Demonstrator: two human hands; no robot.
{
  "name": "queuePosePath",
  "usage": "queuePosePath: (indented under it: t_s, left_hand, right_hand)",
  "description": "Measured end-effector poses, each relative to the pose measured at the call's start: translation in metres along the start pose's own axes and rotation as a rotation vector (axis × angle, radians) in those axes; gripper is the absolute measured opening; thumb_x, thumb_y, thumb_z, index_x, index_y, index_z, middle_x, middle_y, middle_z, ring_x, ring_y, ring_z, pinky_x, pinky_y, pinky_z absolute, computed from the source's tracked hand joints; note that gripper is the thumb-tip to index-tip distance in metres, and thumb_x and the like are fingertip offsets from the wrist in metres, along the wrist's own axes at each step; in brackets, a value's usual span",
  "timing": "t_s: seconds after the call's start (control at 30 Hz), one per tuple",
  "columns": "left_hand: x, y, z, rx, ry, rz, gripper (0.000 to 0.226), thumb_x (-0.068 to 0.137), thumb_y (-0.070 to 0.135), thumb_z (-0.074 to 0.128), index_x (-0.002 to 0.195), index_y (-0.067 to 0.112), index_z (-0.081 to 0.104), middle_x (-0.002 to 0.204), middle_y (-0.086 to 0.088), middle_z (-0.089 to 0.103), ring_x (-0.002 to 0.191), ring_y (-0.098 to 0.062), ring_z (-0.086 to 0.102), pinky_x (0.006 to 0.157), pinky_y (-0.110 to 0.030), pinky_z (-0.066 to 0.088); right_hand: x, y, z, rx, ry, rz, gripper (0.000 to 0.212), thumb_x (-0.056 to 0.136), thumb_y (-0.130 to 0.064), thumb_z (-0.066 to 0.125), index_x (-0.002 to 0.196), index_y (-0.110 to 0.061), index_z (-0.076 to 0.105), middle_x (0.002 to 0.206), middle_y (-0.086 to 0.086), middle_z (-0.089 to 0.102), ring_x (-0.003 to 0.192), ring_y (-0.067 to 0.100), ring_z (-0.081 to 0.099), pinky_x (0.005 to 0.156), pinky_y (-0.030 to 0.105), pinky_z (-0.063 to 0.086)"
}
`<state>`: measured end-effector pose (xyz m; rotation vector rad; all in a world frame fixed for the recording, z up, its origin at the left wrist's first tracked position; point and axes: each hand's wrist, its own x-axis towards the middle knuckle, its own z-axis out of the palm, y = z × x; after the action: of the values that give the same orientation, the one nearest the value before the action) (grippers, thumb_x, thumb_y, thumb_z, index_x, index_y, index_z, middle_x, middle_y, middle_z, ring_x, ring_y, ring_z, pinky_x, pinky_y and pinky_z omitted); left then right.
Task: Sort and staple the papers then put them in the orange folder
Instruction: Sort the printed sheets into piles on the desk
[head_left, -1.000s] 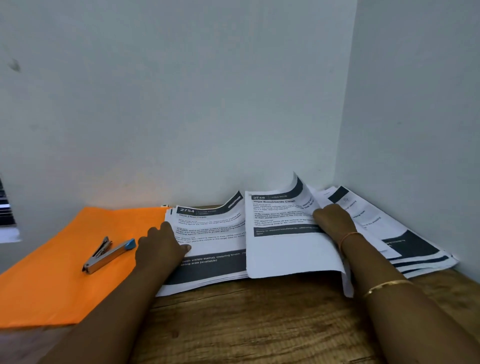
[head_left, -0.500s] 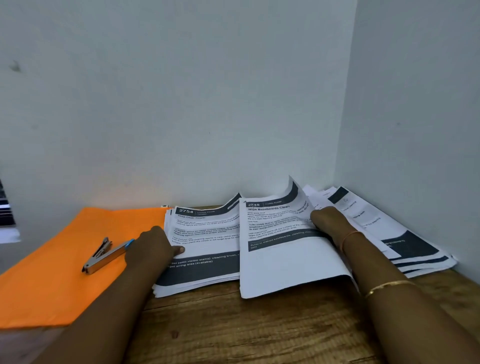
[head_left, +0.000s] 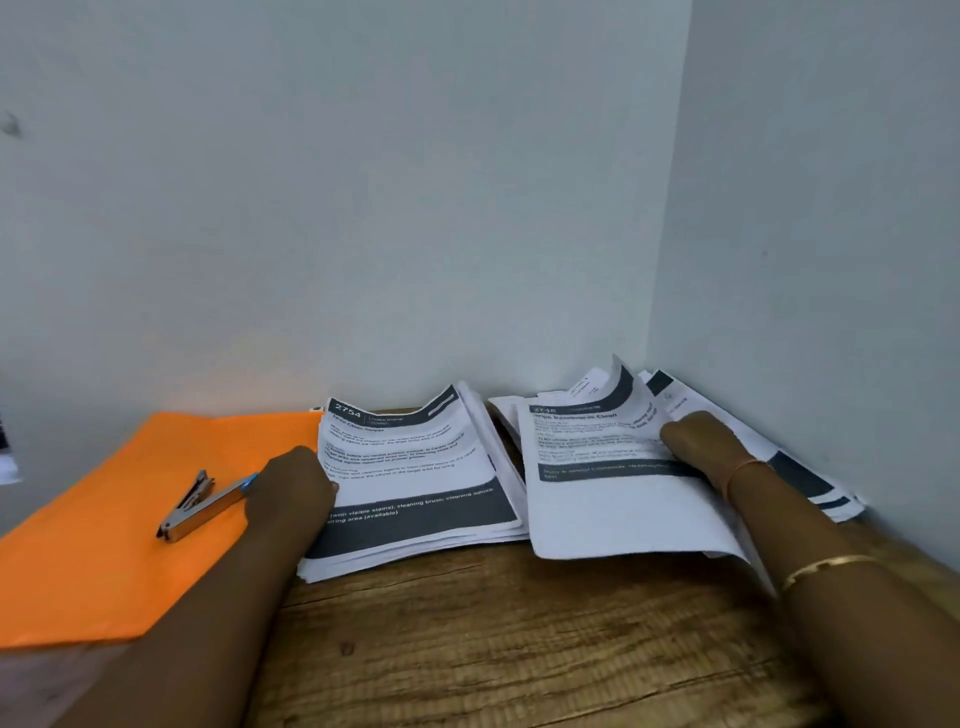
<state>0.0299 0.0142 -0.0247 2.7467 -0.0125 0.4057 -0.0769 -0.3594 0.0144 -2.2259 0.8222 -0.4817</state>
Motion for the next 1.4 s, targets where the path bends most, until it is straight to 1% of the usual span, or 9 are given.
queuePosePath:
  t_s: [0.2,0.33,0.43,0.53,0.77,0.9,1.0,1.13,1.4]
  left_hand:
    - [-0.001,-0.003,-0.001,-0.059,0.078,0.006,0.014,0.093,0.012,0.050,0.102,0.002,0.053,0.106,-0.017,0.059,0.092,-0.031,0.055,0.064,-0.032,0.033]
    - [-0.005,0.000,-0.006,-0.167,0.183,0.052,0.013,0.092,0.007,0.045,0.101,-0.002,0.050,0.095,-0.021,0.059,0.074,-0.030,0.046,0.061,-0.035,0.033]
    - [-0.007,0.006,-0.009,-0.240,0.229,0.117,0.018,0.091,0.001,0.043,0.109,-0.002,0.046,0.092,-0.024,0.059,0.073,-0.032,0.048,0.060,-0.037,0.033]
    - [-0.008,0.013,-0.011,-0.282,0.297,0.162,0.026,0.092,-0.002,0.041,0.117,-0.001,0.044,0.096,-0.025,0.059,0.082,-0.040,0.055,0.062,-0.037,0.033]
    - [-0.010,0.020,-0.022,-0.572,0.404,0.086,0.030,0.096,0.004,0.039,0.125,0.001,0.044,0.112,-0.028,0.057,0.100,-0.043,0.053,0.074,-0.042,0.038]
    - [-0.011,0.028,-0.023,-0.800,0.365,-0.017,0.034,0.097,0.007,0.040,0.131,0.002,0.042,0.124,-0.025,0.055,0.112,-0.041,0.050,0.086,-0.042,0.040]
    - [-0.015,0.034,-0.024,-0.863,0.374,-0.026,0.033,0.097,0.007,0.041,0.130,0.003,0.044,0.125,-0.023,0.055,0.113,-0.039,0.050,0.081,-0.036,0.038]
    - [-0.019,0.037,-0.032,-0.883,0.401,-0.033,0.032,0.098,0.008,0.041,0.129,0.003,0.045,0.124,-0.023,0.056,0.112,-0.039,0.051,0.077,-0.032,0.034]
    - [-0.036,0.056,-0.013,-0.781,0.033,0.118,0.032,0.097,0.010,0.044,0.128,0.004,0.048,0.127,-0.018,0.056,0.113,-0.033,0.052,0.081,-0.030,0.036]
  right_hand:
    - [-0.014,0.009,-0.006,-0.149,-0.147,0.043,0.019,0.079,-0.009,0.052,0.063,-0.005,0.043,0.068,0.006,0.046,0.059,0.015,0.040,0.050,0.024,0.028]
    - [-0.014,0.015,-0.002,-0.141,-0.121,0.008,0.002,0.086,-0.008,0.049,0.086,-0.006,0.049,0.089,0.009,0.052,0.067,0.014,0.044,0.055,0.023,0.032]
    - [-0.016,0.017,0.000,-0.105,-0.090,-0.018,0.027,0.088,-0.011,0.049,0.114,-0.007,0.045,0.100,0.009,0.051,0.088,0.022,0.050,0.074,0.027,0.037]
    - [-0.018,0.015,0.002,-0.126,-0.071,-0.043,0.047,0.087,-0.014,0.049,0.131,-0.009,0.034,0.093,0.006,0.053,0.091,0.027,0.052,0.075,0.029,0.037]
    - [-0.023,0.010,0.009,-0.112,-0.101,-0.095,0.053,0.085,-0.011,0.048,0.136,-0.013,0.032,0.111,0.011,0.057,0.103,0.029,0.055,0.091,0.035,0.045]
    - [-0.024,0.010,0.012,-0.111,-0.119,-0.111,0.053,0.086,-0.007,0.047,0.136,-0.012,0.033,0.116,0.012,0.057,0.105,0.029,0.054,0.088,0.033,0.042]
    - [-0.025,0.009,0.012,-0.110,-0.121,-0.132,0.049,0.087,-0.005,0.045,0.135,-0.010,0.034,0.111,0.011,0.056,0.096,0.024,0.051,0.082,0.028,0.039]
    - [-0.027,0.008,0.011,-0.124,-0.129,-0.141,0.050,0.090,-0.004,0.043,0.138,-0.010,0.032,0.125,0.015,0.054,0.101,0.025,0.048,0.084,0.025,0.034]
    - [-0.026,0.007,0.008,0.034,-0.147,-0.098,0.040,0.089,-0.001,0.041,0.129,-0.008,0.042,0.105,0.008,0.053,0.093,0.023,0.049,0.071,0.026,0.037]
